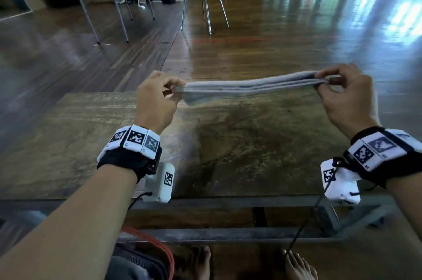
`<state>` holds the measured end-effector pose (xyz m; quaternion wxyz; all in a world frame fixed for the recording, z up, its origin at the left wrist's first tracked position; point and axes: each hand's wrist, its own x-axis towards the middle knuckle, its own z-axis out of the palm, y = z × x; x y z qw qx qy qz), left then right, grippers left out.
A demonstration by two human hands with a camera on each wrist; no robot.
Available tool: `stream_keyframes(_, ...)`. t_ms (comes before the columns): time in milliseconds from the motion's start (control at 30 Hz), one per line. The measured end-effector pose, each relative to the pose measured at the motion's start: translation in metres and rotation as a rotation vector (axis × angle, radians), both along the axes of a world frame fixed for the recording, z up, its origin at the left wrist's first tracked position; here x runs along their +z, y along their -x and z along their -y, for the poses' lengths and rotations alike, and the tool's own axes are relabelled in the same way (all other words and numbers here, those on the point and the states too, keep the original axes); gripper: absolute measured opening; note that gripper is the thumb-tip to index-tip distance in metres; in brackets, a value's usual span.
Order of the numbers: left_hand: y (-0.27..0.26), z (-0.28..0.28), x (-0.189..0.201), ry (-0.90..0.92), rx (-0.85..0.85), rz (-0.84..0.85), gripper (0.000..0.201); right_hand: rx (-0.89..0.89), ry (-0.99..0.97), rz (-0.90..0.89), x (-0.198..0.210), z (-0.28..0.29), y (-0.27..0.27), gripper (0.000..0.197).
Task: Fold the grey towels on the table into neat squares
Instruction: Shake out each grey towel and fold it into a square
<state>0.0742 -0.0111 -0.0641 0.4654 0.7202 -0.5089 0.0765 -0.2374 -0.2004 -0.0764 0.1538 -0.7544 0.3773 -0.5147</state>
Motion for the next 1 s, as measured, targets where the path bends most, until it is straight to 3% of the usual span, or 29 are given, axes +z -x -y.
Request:
stream_keyframes(100,0.004,-0.012,-0.020,-0.274,-0.031,-0.035,0.007,0.084,-0.189,-0.234,-0.018,-0.009,0.013,0.026)
stream_keyframes(167,0.003,-0.016,-0.039,-0.561,-0.062,-0.081,0.018,0.166,-0.374,-0.521,-0.035,-0.015,0.019,0.033)
stream_keyframes(233,0.002,-0.016,-0.054,-0.728,-0.054,-0.189,0.025,0.151,-0.493,-0.667,-0.051,-0.021,0.021,0.032)
stream_keyframes(333,0.003,-0.011,-0.062,-0.718,0.108,-0.292,0.008,0.059,-0.520,-0.682,-0.068,-0.025,0.019,0.022)
stream_keyframes(467,0.010,0.001,-0.064,-0.678,0.227,-0.282,0.043,-0.003,-0.482,-0.683,-0.074,-0.025,0.011,0.008)
stream_keyframes(600,0.017,0.007,-0.067,-0.805,0.286,-0.238,0.046,-0.026,-0.381,-0.771,-0.071,-0.029,0.005,0.017)
stream_keyframes(767,0.022,0.011,-0.055,-0.978,0.272,-0.217,0.037,-0.054,-0.347,-0.903,-0.063,-0.035,-0.002,0.023)
stream_keyframes(867,0.028,0.008,-0.041,-1.097,0.246,-0.180,0.044,-0.119,-0.247,-0.967,-0.057,-0.039,-0.008,0.031)
stream_keyframes(933,0.035,0.009,-0.042,-0.991,0.204,-0.066,0.063,-0.125,-0.172,-0.949,-0.054,-0.044,-0.016,0.028)
stream_keyframes(1000,0.047,0.015,-0.050,-0.796,0.002,0.018,0.065,0.031,-0.136,-0.871,-0.054,-0.050,-0.029,0.023)
